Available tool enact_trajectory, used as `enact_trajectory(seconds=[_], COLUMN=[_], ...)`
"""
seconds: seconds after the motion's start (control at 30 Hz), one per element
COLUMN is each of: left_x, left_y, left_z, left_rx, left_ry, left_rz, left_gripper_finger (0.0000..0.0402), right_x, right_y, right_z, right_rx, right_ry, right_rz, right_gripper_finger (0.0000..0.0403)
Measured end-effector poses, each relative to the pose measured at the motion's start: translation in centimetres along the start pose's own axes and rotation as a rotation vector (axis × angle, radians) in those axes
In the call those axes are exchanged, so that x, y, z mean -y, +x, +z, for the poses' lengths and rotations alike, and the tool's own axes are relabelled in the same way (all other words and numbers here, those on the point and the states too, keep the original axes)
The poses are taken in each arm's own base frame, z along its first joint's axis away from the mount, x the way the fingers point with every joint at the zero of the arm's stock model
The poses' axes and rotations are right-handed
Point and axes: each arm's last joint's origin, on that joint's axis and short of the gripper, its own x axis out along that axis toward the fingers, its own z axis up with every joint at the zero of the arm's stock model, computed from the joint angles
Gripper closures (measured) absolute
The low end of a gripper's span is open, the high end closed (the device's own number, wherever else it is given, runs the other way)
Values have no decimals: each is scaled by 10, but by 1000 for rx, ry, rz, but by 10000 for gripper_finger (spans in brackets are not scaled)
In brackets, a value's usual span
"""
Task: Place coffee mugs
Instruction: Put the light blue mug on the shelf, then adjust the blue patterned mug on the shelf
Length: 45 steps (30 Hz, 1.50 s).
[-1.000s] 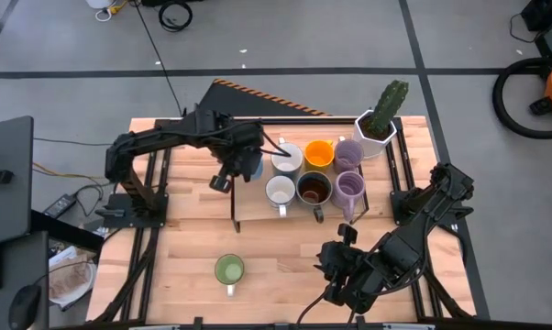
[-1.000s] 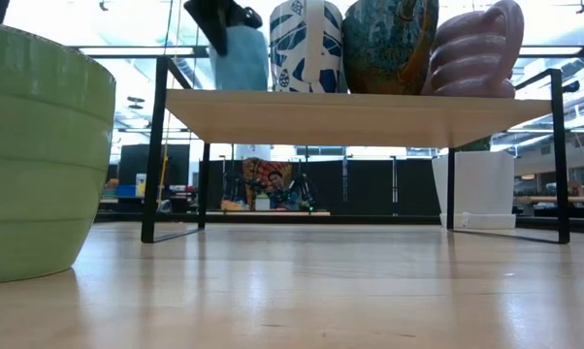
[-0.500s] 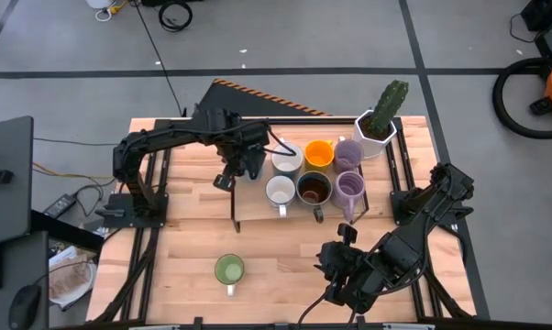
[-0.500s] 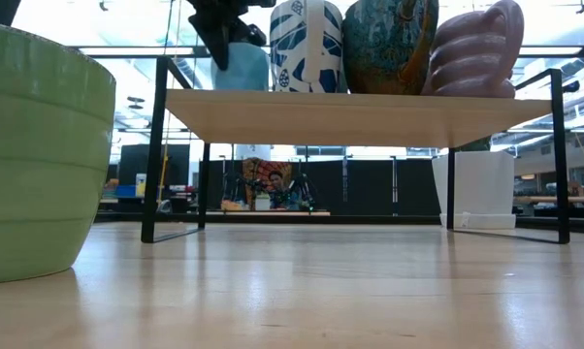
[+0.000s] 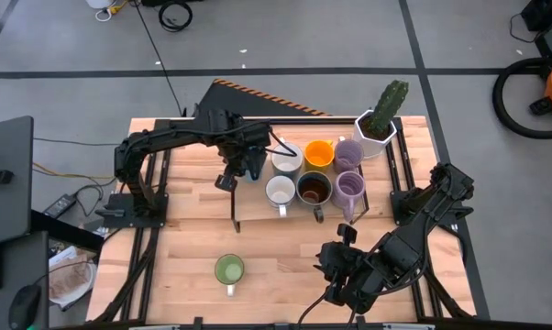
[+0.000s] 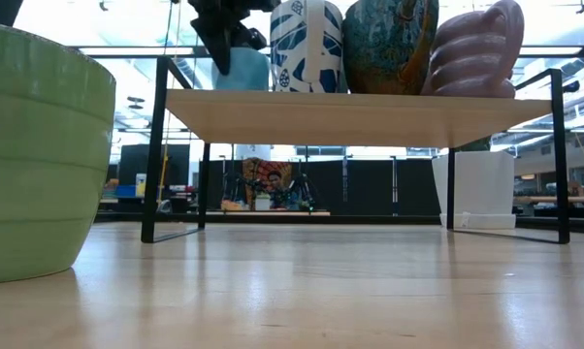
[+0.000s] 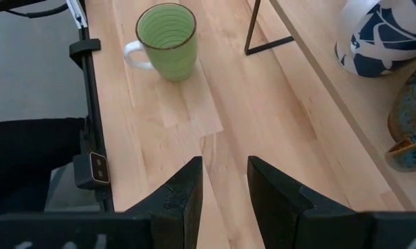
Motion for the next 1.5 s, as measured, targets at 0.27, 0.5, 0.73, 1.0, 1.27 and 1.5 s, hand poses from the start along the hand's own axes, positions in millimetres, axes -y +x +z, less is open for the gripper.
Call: enact_trajectory(seconds=[0.27, 0.5, 0.73, 1.0, 1.27, 1.5], left_x=[0, 1, 4, 6, 17, 34], left_y=[2, 1, 1, 0, -25, -57], left_z=[2, 2, 4, 5, 9, 19], left_rx=[-10, -7, -5, 1, 68, 155], left_ry=[4, 6, 15, -30, -24, 35], left_rz=[12, 13, 13, 17, 53, 147], left_gripper_finger=[367, 340, 325, 288, 236, 227], right_x=[0, 0, 0, 0, 0, -1], right_y=[0, 0, 0, 0, 0, 0], right_z=[0, 0, 0, 0, 0, 0], right_rx=[0, 0, 0, -3, -7, -8], right_ry=[0, 0, -3, -4, -1, -2], right_rz=[0, 0, 0, 2, 5, 6], right_gripper_finger=[282, 283, 283, 282, 282, 282])
